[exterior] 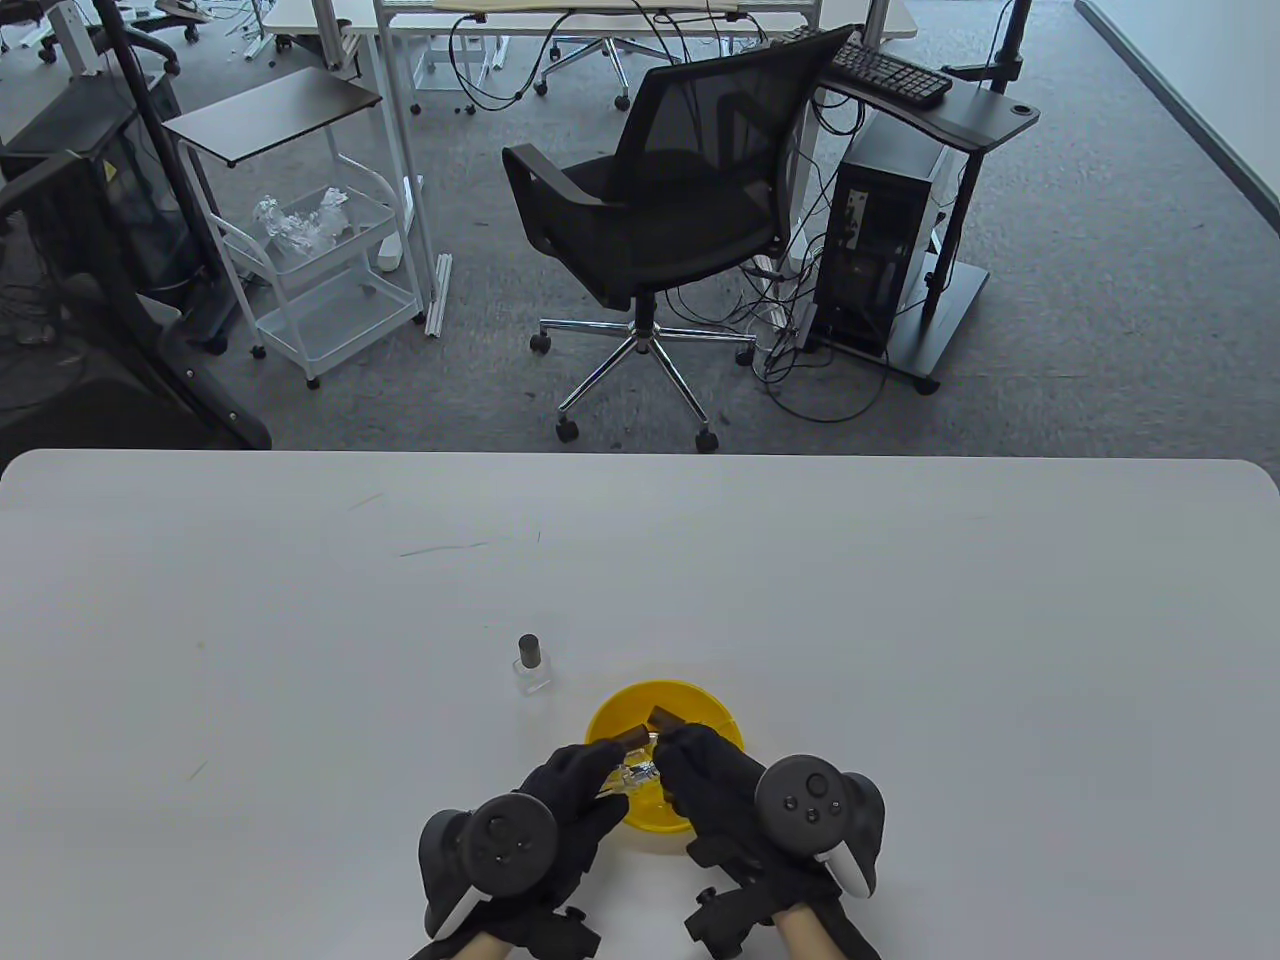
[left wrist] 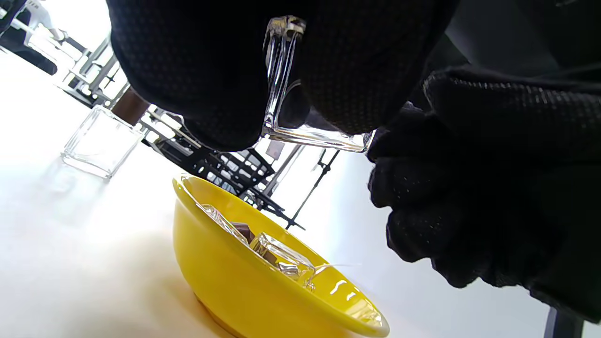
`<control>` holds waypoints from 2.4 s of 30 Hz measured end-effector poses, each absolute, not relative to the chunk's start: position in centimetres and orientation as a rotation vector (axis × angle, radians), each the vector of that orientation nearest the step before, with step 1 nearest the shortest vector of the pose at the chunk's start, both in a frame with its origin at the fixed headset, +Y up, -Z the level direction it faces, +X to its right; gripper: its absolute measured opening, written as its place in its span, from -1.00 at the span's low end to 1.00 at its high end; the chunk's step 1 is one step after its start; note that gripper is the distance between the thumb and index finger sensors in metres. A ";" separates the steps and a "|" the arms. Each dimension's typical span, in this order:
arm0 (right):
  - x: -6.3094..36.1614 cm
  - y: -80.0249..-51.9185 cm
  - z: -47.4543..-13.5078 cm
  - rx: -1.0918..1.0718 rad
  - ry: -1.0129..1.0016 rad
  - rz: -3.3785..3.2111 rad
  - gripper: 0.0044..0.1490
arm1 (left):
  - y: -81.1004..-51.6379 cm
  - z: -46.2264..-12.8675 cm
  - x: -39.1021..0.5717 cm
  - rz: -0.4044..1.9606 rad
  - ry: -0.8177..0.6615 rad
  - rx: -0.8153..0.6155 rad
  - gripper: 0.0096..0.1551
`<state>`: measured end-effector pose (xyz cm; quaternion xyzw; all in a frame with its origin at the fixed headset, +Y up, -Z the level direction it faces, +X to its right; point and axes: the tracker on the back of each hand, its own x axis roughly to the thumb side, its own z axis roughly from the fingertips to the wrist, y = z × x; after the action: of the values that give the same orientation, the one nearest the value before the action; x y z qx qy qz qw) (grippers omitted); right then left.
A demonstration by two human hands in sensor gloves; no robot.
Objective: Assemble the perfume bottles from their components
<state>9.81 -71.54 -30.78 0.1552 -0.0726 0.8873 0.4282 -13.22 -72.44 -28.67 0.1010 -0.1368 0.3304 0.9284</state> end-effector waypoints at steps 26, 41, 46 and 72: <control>5.1 -72.1 -31.7 0.554 -0.036 3.001 -0.42 | -72.3 -29.0 -14.4 0.759 -0.229 0.213 -0.39; 3.5 -73.5 -33.4 0.477 0.157 3.183 -0.35 | -72.2 -28.9 -14.8 0.792 -0.235 0.228 -0.39; 3.5 -73.8 -33.7 0.480 0.179 3.186 -0.30 | -72.2 -28.9 -14.9 0.801 -0.232 0.227 -0.39; 2.3 -74.6 -34.2 0.502 0.211 3.274 -0.38 | -72.3 -29.1 -15.3 0.812 -0.200 0.206 -0.39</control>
<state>2.31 -74.57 -34.19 0.1508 0.0634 0.9826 -0.0884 -15.26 -72.28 -29.07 0.1000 -0.0967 0.3937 0.9087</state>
